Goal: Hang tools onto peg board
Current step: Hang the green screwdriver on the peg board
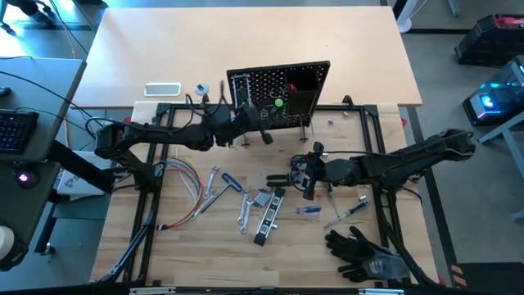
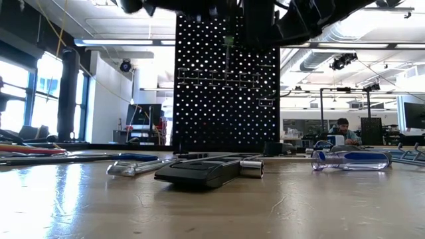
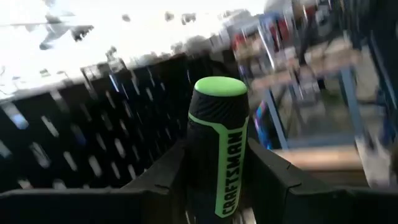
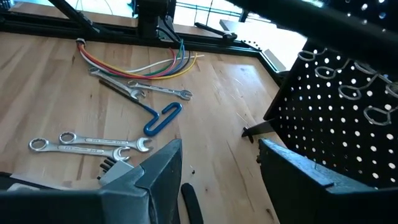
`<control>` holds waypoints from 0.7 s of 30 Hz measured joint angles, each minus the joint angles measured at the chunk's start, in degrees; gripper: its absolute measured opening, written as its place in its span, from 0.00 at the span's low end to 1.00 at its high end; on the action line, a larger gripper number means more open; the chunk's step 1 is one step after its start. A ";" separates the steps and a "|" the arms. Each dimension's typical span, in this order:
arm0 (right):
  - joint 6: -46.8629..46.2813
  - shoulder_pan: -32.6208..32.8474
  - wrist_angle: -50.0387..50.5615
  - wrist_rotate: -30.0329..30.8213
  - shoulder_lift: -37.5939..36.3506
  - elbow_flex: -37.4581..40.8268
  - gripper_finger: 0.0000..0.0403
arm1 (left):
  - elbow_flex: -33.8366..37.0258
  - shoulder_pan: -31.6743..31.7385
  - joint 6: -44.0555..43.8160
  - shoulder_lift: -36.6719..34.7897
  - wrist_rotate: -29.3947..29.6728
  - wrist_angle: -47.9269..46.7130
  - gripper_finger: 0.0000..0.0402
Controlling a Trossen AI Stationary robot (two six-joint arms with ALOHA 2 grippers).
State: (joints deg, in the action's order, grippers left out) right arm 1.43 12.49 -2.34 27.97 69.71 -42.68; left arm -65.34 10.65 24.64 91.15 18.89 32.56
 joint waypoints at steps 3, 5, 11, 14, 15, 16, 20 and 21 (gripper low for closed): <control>-0.11 0.00 0.03 -0.02 0.00 0.00 0.51 | 0.08 -0.06 -0.58 0.15 -0.03 -1.04 0.28; -0.03 0.00 -0.01 0.00 0.00 0.00 0.51 | -0.05 -0.06 -0.83 -0.17 0.09 -0.84 0.28; -0.09 0.00 -0.10 -0.02 0.00 0.00 0.51 | 0.00 0.08 -0.81 0.01 0.40 -1.68 0.28; -0.20 0.00 -0.03 -0.02 0.00 0.00 0.51 | -0.03 0.34 -1.80 -0.03 0.74 -1.97 0.28; -0.35 0.01 -0.06 -0.02 0.00 0.00 0.51 | -0.03 0.54 -1.97 0.01 0.72 -2.03 0.28; -0.42 0.00 -0.06 -0.02 0.00 0.00 0.51 | -0.03 0.62 -2.47 0.12 0.74 -1.85 0.28; -0.41 0.00 -0.23 -0.02 0.00 0.00 0.51 | -0.17 1.23 -4.67 0.83 1.00 -1.74 0.28; -0.45 0.00 -0.27 -0.02 0.00 0.00 0.51 | -0.20 1.39 -5.12 0.97 1.02 -1.75 0.28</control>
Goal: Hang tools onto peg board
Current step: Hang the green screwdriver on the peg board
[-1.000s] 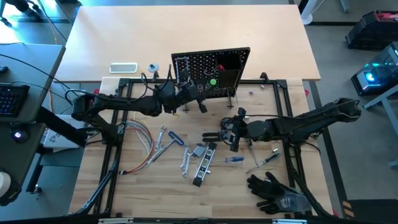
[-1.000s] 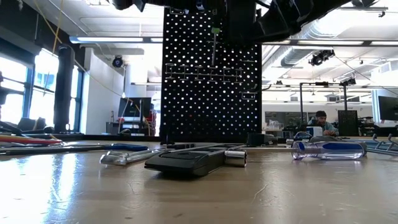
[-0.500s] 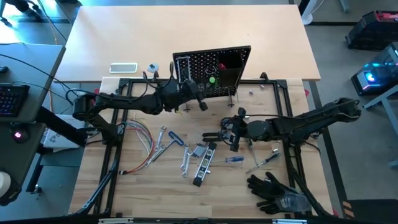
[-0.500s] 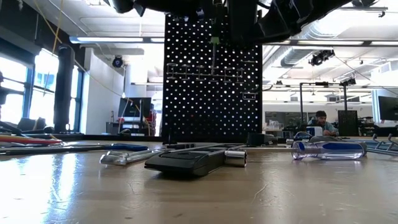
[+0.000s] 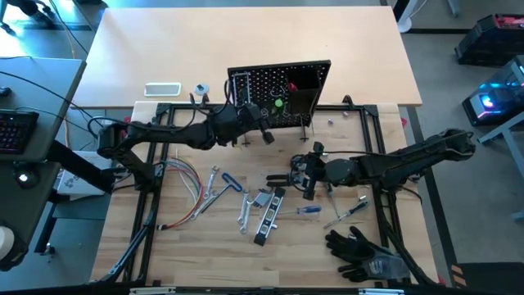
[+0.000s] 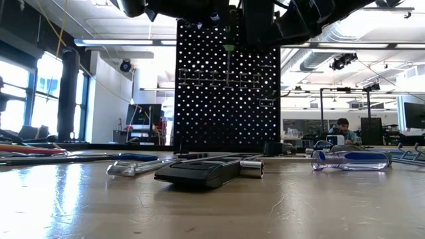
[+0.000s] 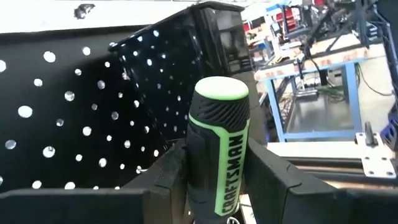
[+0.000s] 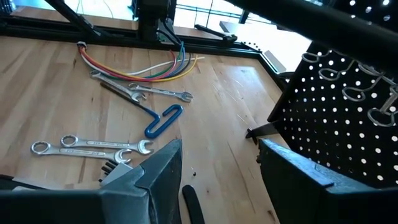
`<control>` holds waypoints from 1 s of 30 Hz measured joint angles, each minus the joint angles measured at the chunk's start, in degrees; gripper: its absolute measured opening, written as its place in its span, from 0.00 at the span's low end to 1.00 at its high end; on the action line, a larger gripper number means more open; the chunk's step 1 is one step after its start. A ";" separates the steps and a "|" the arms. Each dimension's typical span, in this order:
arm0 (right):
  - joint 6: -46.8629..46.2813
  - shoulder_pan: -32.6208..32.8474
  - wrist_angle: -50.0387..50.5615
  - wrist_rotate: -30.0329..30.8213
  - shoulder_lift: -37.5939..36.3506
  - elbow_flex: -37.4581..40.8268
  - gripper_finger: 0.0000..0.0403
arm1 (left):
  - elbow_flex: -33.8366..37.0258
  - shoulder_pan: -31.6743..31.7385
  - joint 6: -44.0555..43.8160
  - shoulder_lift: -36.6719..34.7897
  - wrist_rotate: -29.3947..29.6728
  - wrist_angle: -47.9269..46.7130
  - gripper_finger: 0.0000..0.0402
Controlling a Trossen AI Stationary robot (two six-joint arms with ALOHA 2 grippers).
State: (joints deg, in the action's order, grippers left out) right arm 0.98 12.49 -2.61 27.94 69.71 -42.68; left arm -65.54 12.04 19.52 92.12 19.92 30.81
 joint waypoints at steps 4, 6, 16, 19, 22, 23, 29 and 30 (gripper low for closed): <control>-0.07 0.02 -0.15 0.00 0.00 0.00 0.51 | -0.11 0.38 -1.82 0.73 0.37 0.04 0.28; -0.10 0.00 -0.11 0.00 0.00 0.00 0.51 | -0.09 0.43 -2.37 0.78 1.03 -0.19 0.28; 0.11 0.00 -0.23 0.00 0.02 0.00 0.51 | 0.16 1.13 -6.21 1.37 2.46 -3.27 0.33; 0.24 0.02 -0.40 -0.02 0.00 0.00 0.51 | 0.17 1.19 -6.18 1.48 2.54 -3.96 0.33; 0.11 0.00 -0.52 0.00 0.00 0.00 0.51 | 0.17 1.17 -6.22 1.47 2.52 -3.76 0.34; 0.25 0.02 -0.59 0.00 0.02 0.00 0.51 | 0.17 1.17 -6.20 1.46 2.54 -3.83 0.34; 0.06 0.02 -0.68 0.00 0.00 0.00 0.51 | 0.17 1.19 -7.37 1.46 2.56 -5.75 0.34; 0.03 0.01 -0.66 0.00 0.02 0.00 0.51 | 0.17 1.19 -7.46 1.46 2.61 -6.32 0.34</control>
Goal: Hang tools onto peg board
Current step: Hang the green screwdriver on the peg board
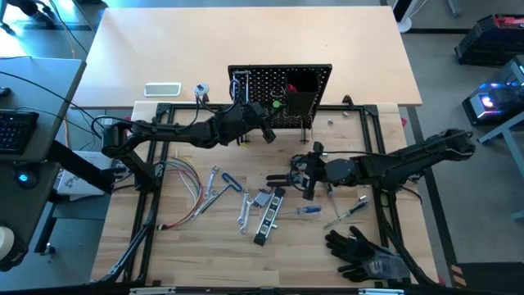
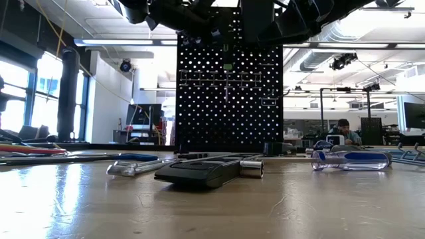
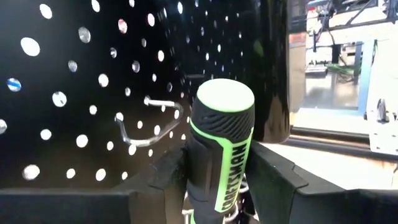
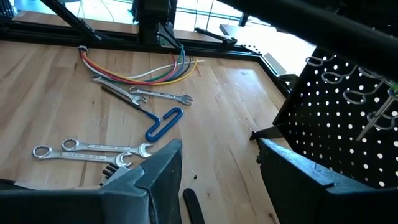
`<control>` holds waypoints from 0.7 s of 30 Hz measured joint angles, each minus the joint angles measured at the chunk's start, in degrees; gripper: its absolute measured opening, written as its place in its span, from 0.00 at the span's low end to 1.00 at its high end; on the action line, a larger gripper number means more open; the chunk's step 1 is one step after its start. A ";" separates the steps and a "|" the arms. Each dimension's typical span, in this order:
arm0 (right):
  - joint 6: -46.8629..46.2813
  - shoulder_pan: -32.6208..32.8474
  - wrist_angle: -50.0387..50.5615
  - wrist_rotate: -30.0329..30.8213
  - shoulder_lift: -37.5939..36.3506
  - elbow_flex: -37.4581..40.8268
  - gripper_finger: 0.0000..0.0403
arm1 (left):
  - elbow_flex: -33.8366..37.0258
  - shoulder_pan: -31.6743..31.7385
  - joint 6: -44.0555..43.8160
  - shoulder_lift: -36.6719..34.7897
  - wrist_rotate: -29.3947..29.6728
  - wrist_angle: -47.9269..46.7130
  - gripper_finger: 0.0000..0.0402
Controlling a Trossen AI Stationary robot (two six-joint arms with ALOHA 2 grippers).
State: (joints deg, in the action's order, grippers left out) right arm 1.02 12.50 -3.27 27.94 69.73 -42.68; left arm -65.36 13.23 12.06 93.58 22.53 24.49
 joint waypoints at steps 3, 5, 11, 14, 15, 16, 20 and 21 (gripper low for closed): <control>0.00 0.00 -0.02 0.00 -0.01 0.00 0.51 | -0.01 -0.01 -0.05 0.00 0.11 -1.22 0.37; 0.00 -0.01 -0.02 0.00 0.00 0.00 0.51 | -0.02 -0.02 -0.08 -0.01 0.60 -1.17 0.40; 0.00 -0.01 0.00 0.00 -0.01 0.00 0.51 | -0.03 -0.22 -0.16 -0.06 2.42 -1.38 0.53; 0.05 0.01 0.02 0.00 -0.02 0.00 0.51 | -0.04 -0.54 -0.16 -0.07 2.57 -2.09 0.56; 0.27 0.00 0.02 0.00 -0.01 0.00 0.51 | -0.04 -0.64 -0.05 -0.07 2.68 -2.36 0.57; 0.33 0.01 0.02 0.00 -0.01 0.00 0.51 | -0.04 -0.83 -0.02 -0.07 2.72 -2.56 0.57; 1.07 0.01 0.02 0.00 -0.01 0.00 0.51 | -0.04 -1.61 0.31 -0.43 2.84 -3.29 0.58; 1.33 0.00 0.03 0.01 -0.02 0.00 0.51 | -0.04 -1.88 0.71 -0.60 3.05 -3.40 0.58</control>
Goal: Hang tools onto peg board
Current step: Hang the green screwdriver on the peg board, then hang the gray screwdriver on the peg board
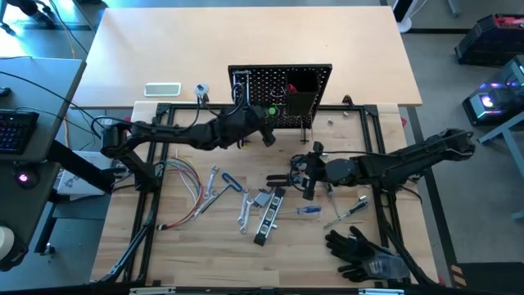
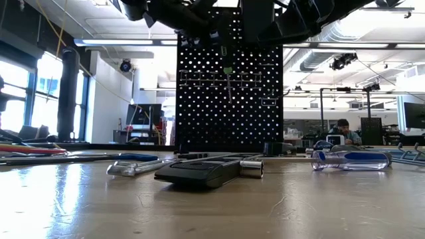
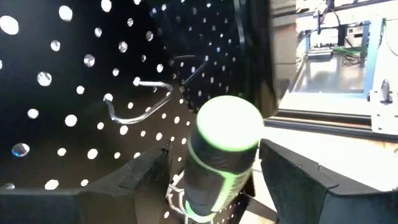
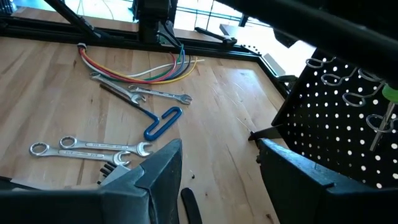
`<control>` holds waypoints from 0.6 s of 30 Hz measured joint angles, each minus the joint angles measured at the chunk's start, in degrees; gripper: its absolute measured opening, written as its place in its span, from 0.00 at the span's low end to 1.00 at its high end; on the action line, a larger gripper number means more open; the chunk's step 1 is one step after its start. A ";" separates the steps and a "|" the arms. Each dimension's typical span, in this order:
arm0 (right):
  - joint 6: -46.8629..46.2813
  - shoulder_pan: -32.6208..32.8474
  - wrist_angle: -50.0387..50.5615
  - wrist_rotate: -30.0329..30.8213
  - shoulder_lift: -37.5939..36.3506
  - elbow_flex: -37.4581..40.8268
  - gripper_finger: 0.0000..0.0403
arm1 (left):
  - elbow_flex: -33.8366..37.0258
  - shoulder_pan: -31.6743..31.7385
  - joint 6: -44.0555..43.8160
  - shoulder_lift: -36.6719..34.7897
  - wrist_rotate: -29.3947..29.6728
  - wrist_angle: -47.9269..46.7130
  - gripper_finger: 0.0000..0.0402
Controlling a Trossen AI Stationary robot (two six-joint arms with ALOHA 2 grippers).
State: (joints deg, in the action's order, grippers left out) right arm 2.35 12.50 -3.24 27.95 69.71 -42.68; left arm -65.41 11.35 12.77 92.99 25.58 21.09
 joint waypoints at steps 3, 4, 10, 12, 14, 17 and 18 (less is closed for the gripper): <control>0.24 0.02 0.01 -0.01 0.00 0.00 0.51 | 0.00 -0.85 2.07 -1.15 2.25 -1.09 0.58; 0.25 0.00 0.00 -0.01 0.02 0.00 0.51 | 0.00 -1.12 2.64 -1.55 2.95 -1.52 0.58; 0.67 0.06 0.17 -0.01 0.00 0.00 0.51 | -0.06 -2.63 2.93 -3.81 4.76 -5.98 0.58; 0.68 0.05 0.28 -0.01 0.01 0.00 0.51 | -0.07 -3.28 2.91 -4.37 5.52 -7.67 0.58; 0.63 0.23 0.51 -0.01 0.02 0.00 0.51 | -0.07 -3.96 2.91 -5.03 6.33 -9.61 0.58; 0.66 0.79 0.51 0.01 0.00 0.00 0.51 | -0.07 -4.99 3.31 -5.96 8.15 -11.27 0.58; 0.68 0.95 0.46 0.00 0.01 0.00 0.51 | -0.07 -5.29 3.42 -6.32 8.76 -11.52 0.58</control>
State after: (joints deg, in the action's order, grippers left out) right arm 3.03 13.45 -2.78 27.95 69.72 -42.68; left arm -65.47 6.07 16.19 86.67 34.34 9.57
